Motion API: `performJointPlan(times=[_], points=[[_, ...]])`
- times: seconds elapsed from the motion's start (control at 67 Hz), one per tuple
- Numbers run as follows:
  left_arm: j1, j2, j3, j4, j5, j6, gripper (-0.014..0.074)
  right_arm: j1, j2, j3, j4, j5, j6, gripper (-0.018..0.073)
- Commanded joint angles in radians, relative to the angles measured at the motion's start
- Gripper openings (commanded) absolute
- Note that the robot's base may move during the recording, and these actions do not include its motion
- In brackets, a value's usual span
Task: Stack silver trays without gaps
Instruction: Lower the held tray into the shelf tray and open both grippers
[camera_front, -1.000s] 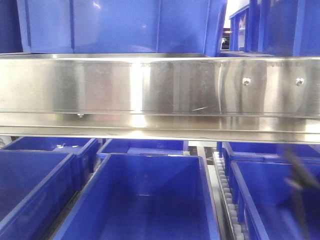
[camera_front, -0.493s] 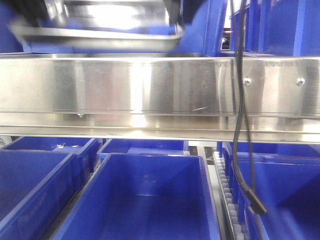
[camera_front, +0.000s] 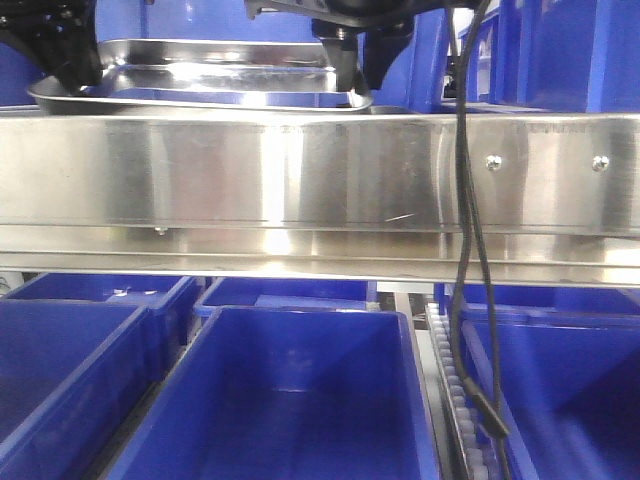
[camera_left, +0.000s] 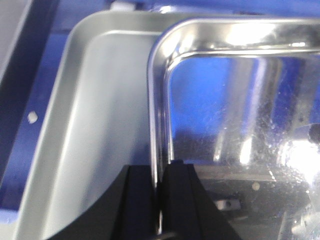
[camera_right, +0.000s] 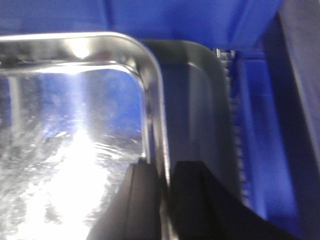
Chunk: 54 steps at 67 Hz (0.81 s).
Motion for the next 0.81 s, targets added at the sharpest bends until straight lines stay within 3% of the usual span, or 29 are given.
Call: performJointPlan(times=[0.0,0.194,0.358,0.642,0.702,0.791], points=[[0.011,0.000,-0.008,-0.067,-0.033,-0.010,0.0048,0.012,-0.005,-0.020,0.028,-0.240,-0.005,0.0127],[0.058,0.000,-0.008,-0.069,-0.014,-0.025,0.0316,0.008,-0.005,-0.020,0.021,-0.245,-0.005,0.0356],[0.059,0.000,-0.008,-0.065,-0.014,-0.025,0.0433,-0.003,-0.005,-0.020,0.005,-0.247,-0.005,0.0407],[0.059,0.000,-0.012,-0.021,-0.012,-0.025,0.0424,-0.029,-0.005,-0.020,0.005,-0.231,-0.005,0.0399],[0.059,0.000,-0.029,0.000,0.012,-0.025,0.0375,-0.029,-0.010,-0.020,0.005,-0.231,-0.006,0.0361],[0.059,-0.004,-0.067,0.017,0.047,-0.025,0.0235,-0.029,-0.028,-0.020,0.005,-0.231,-0.006,0.0221]])
